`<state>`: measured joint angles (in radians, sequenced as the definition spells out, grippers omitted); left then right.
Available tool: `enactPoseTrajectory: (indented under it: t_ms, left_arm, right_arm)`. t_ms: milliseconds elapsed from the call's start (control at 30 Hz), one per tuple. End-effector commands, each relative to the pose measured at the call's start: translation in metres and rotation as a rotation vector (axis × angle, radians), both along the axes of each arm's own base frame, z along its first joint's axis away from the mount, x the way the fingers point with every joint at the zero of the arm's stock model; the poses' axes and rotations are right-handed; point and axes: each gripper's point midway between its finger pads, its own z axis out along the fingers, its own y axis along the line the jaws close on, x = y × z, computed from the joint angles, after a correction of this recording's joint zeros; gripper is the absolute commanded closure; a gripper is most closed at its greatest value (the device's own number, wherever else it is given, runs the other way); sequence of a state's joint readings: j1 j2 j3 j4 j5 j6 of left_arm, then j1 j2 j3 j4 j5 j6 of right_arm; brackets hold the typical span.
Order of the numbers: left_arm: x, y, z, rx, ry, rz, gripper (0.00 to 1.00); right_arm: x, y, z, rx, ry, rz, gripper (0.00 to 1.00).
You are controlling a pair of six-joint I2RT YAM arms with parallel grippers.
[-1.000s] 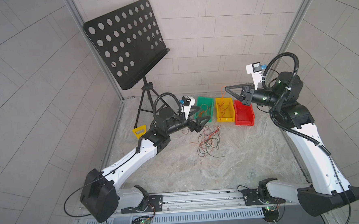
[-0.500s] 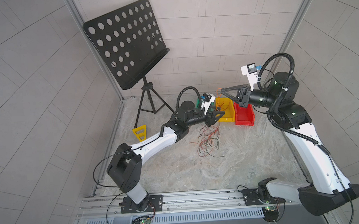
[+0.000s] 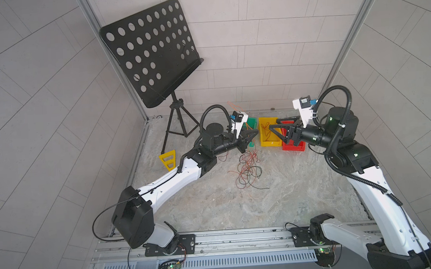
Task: Untangle and sort cables by color
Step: Untie the cable.
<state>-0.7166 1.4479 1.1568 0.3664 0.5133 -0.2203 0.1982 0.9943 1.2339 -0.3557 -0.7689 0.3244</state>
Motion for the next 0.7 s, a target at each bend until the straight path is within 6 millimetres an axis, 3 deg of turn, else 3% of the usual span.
enactPoseTrajectory:
  t_ms: [0,133,267,500,567,667]
  left_arm:
    - [-0.001,0.011,-0.003,0.020,0.018,0.035,1.00]
    - [-0.005,0.015,0.004,0.007,0.011,0.042,1.00]
    - [-0.005,0.018,0.006,0.005,0.008,0.048,1.00]
    - [-0.006,0.022,0.009,0.011,0.009,0.062,1.00]
    - [-0.007,0.024,0.011,0.011,0.009,0.066,1.00]
    - [-0.004,0.030,0.014,0.013,0.014,0.087,1.00]
  right_arm:
    - [0.017,-0.013,-0.039,-0.092,-0.064,-0.093,0.22]
    - [0.038,-0.003,-0.097,-0.073,-0.022,-0.071,0.20]
    - [0.050,0.032,-0.136,-0.084,0.015,0.033,0.19]
    - [0.071,0.078,-0.158,-0.059,0.040,0.158,0.25]
    - [0.076,0.089,-0.163,-0.037,0.064,0.189,0.38]
    - [0.080,0.096,-0.172,-0.012,0.109,0.218,0.80]
